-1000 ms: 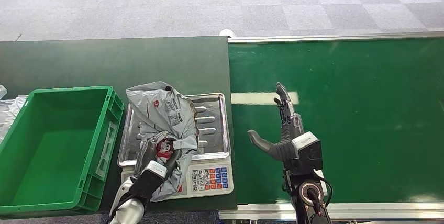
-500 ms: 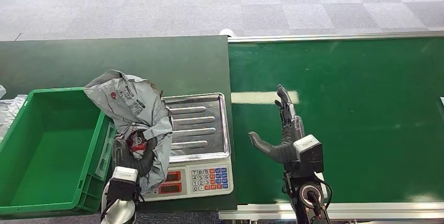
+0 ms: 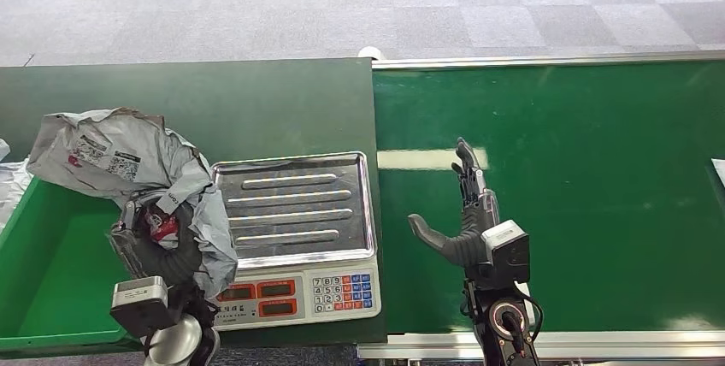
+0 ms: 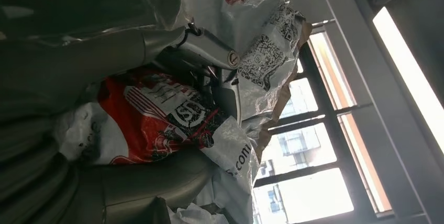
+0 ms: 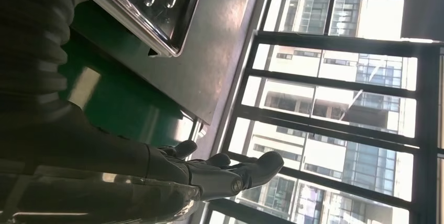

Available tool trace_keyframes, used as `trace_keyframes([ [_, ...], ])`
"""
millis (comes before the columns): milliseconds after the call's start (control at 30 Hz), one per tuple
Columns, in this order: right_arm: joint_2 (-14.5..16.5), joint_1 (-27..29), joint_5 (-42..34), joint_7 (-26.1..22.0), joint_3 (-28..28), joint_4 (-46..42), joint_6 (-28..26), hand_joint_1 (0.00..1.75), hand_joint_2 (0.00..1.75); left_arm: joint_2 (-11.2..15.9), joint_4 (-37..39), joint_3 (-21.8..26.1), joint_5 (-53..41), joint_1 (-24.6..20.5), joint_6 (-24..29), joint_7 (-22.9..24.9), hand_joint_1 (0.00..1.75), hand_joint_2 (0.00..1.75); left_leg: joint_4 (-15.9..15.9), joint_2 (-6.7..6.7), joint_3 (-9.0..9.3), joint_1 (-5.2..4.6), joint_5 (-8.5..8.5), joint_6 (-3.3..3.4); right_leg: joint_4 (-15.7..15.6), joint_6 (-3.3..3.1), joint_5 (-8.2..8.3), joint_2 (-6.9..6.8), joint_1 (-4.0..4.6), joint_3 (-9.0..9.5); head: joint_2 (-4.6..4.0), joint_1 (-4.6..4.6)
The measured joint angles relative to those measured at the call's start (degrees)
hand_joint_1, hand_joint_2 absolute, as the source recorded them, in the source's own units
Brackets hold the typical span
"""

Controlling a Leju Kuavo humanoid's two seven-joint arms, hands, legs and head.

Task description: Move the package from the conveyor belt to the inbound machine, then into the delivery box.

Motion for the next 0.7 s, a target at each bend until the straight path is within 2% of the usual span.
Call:
trace_keyframes([
  [133, 0.1, 0.0, -0.1, -0.1, 0.1, 0.2, -0.1, 0.00, 1.75, -1.1, -2.3, 2.7, -9.8, 0.0, 1.2, 0.0, 1.75, 1.75, 0.0, 0.01, -0.02, 0.00, 0.00, 0.00, 0.0, 0.00, 0.00, 0.00, 0.00, -0.01, 0.00, 0.00],
  [300, 0.1, 0.0, -0.6, -0.6, 0.5, 0.7, -0.7, 0.00, 1.75, -4.8, -6.7, 11.6, -23.5, -0.9, 1.2, 0.0, 1.75, 1.75, 0.0, 0.02, -0.02, 0.00, 0.00, 0.00, 0.0, 0.00, 0.00, 0.00, 0.00, -0.03, 0.00, 0.01],
  [400, 0.1, 0.1, -0.8, -0.6, 0.8, 0.9, -0.8, 0.00, 1.75, -6.5, -8.4, 16.1, -26.2, -1.5, 1.3, 0.0, 1.75, 1.75, 0.0, 0.02, -0.02, 0.00, 0.00, 0.00, 0.0, 0.00, 0.00, 0.00, 0.00, -0.04, 0.00, -0.01],
  [533, 0.1, 0.2, -0.8, -0.6, 1.0, 1.1, -0.9, 0.00, 1.75, -7.8, -9.6, 19.2, -28.0, -1.9, 1.3, 0.0, 1.75, 1.75, 0.0, 0.01, -0.04, 0.00, 0.00, 0.00, 0.0, 0.00, 0.00, 0.00, 0.00, -0.04, 0.00, 0.01],
  [700, 0.1, 0.4, -0.9, -0.6, 1.1, 1.1, -1.0, 0.00, 1.75, -8.6, -11.2, 24.1, -36.4, -3.2, 1.3, 0.0, 1.75, 1.75, 0.0, 0.01, -0.04, 0.00, 0.00, 0.00, 0.0, 0.00, 0.00, 0.00, 0.00, -0.05, 0.00, 0.01],
])
